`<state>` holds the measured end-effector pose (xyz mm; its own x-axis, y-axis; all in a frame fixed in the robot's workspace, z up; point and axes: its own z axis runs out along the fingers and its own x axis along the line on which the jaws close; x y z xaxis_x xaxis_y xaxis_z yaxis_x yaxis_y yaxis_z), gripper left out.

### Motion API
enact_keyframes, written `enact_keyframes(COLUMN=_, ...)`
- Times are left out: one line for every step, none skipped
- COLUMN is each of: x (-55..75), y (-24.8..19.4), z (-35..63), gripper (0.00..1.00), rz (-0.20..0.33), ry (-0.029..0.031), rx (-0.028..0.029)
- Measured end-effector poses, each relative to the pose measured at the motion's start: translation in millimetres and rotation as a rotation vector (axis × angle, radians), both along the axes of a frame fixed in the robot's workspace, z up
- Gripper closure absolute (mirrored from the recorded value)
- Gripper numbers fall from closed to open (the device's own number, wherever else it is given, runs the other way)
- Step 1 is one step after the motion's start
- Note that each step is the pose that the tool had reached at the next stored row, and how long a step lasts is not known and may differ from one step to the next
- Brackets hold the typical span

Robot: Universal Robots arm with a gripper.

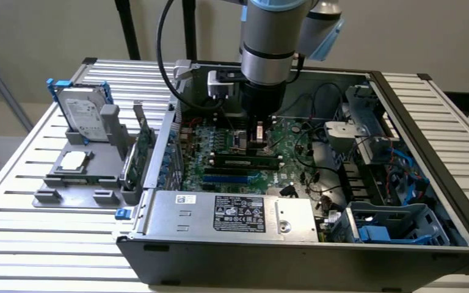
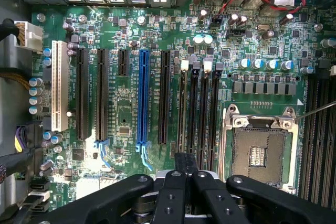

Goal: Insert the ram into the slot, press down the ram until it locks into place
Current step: 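Press down the ram until it locks into place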

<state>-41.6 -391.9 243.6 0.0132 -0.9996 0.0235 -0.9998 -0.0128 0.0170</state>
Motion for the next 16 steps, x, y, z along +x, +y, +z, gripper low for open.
enact_keyframes(x=-0.1, y=0.5, z=-0.2, gripper=0.89, rz=0.000, ry=0.0000, rx=0.0000)
enact_keyframes(x=-0.1, y=0.8, z=-0.7, gripper=0.89, rz=0.000, ry=0.0000, rx=0.0002)
enact_keyframes(x=0.0, y=1.0, z=-1.3, gripper=0.89, rz=0.000, ry=-0.0001, rx=0.0002)
enact_keyframes(x=0.0, y=1.0, z=-2.2, gripper=0.89, rz=0.000, ry=0.0000, rx=0.0000)
enact_keyframes(x=-0.1, y=1.1, z=-3.3, gripper=0.89, rz=0.000, ry=0.0000, rx=0.0001)
enact_keyframes(x=-0.1, y=1.1, z=-4.5, gripper=0.89, rz=0.000, ry=0.0000, rx=0.0002)
enact_keyframes(x=-0.1, y=1.1, z=-5.7, gripper=0.89, rz=0.000, ry=0.0000, rx=0.0003)
enact_keyframes(x=-0.1, y=1.1, z=-6.7, gripper=0.89, rz=0.000, ry=0.0000, rx=0.0004)
enact_keyframes(x=-0.1, y=1.1, z=-7.7, gripper=0.89, rz=0.000, ry=0.0000, rx=0.0004)
enact_keyframes(x=-0.1, y=1.1, z=-8.7, gripper=0.89, rz=0.000, ry=0.0000, rx=0.0004)
enact_keyframes(x=-0.1, y=1.1, z=-9.7, gripper=0.89, rz=0.000, ry=0.0000, rx=0.0005)
enact_keyframes(x=-0.1, y=1.1, z=-10.7, gripper=0.89, rz=0.000, ry=0.0000, rx=0.0005)
enact_keyframes(x=-0.1, y=1.1, z=-11.8, gripper=0.89, rz=0.000, ry=0.0000, rx=0.0005)
enact_keyframes(x=-0.1, y=1.0, z=-12.9, gripper=0.89, rz=0.000, ry=0.0001, rx=0.0002)
enact_keyframes(x=-0.2, y=0.9, z=-13.9, gripper=0.89, rz=0.000, ry=0.0005, rx=-0.0005)
enact_keyframes(x=-0.1, y=0.9, z=-15.2, gripper=0.89, rz=0.000, ry=0.0004, rx=-0.0005)
